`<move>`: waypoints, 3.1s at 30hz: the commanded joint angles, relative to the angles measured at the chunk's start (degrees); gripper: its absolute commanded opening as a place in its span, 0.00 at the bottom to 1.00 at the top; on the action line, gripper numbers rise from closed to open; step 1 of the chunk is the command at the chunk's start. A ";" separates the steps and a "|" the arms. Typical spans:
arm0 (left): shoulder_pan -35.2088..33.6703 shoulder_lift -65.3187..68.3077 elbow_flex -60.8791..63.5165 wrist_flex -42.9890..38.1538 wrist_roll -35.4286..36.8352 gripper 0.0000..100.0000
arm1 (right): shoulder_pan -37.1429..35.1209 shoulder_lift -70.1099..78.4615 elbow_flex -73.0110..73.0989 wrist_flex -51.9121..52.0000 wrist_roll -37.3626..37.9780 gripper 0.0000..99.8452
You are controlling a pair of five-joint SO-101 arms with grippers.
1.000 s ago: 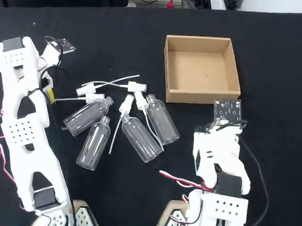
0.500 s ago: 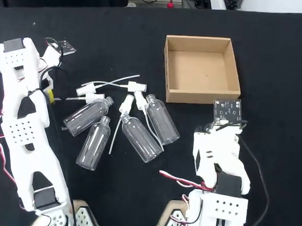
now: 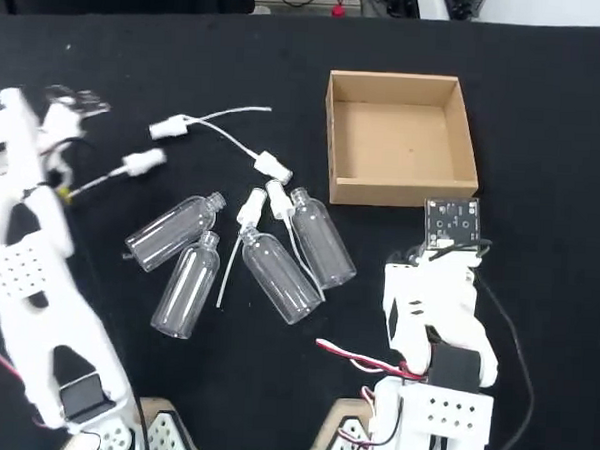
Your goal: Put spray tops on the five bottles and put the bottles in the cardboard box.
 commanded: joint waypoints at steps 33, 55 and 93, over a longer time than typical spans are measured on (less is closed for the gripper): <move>-2.68 -22.51 11.91 0.62 1.23 0.20 | -0.18 0.04 -0.13 0.26 0.35 0.15; -3.56 -11.52 12.09 -10.90 -1.05 0.30 | 2.55 0.04 -0.13 -0.09 0.35 0.15; -1.36 -29.45 9.45 0.70 16.35 0.07 | 2.55 0.04 -0.13 -0.18 0.35 0.15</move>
